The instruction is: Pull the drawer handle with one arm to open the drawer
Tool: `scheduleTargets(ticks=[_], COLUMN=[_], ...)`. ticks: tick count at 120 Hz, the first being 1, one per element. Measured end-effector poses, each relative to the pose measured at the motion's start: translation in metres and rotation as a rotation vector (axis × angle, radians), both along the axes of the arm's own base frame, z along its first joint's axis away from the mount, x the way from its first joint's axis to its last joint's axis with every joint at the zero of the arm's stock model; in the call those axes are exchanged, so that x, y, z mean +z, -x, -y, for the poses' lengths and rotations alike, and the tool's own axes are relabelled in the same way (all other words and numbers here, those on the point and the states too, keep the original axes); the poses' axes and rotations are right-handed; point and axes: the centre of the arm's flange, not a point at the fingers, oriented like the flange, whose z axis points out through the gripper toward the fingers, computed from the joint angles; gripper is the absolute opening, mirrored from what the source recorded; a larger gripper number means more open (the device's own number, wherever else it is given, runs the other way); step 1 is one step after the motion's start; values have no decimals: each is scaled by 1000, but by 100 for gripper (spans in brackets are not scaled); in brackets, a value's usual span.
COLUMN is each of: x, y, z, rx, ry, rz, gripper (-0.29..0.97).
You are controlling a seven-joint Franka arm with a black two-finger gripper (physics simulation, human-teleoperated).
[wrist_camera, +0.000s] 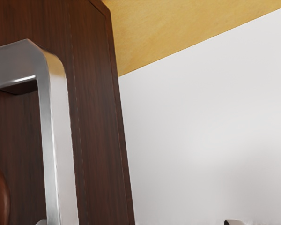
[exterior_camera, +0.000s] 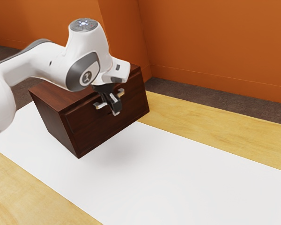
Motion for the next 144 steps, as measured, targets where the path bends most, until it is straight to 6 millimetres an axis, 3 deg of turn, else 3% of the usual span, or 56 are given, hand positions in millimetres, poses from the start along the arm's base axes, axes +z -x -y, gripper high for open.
scheduleTargets(ticks=[32, 54, 112, 115, 130, 144], x=[6, -4, -5, -1, 40, 115], y=[4, 5, 28, 31, 49, 82], z=[39, 53, 115, 118, 127, 130], rx=[-61, -81, -172, -176, -187, -177], ry=[9, 15, 29, 30, 21, 13], rz=[19, 13, 27, 34, 94, 195], gripper=[37, 39, 39, 37, 51, 59])
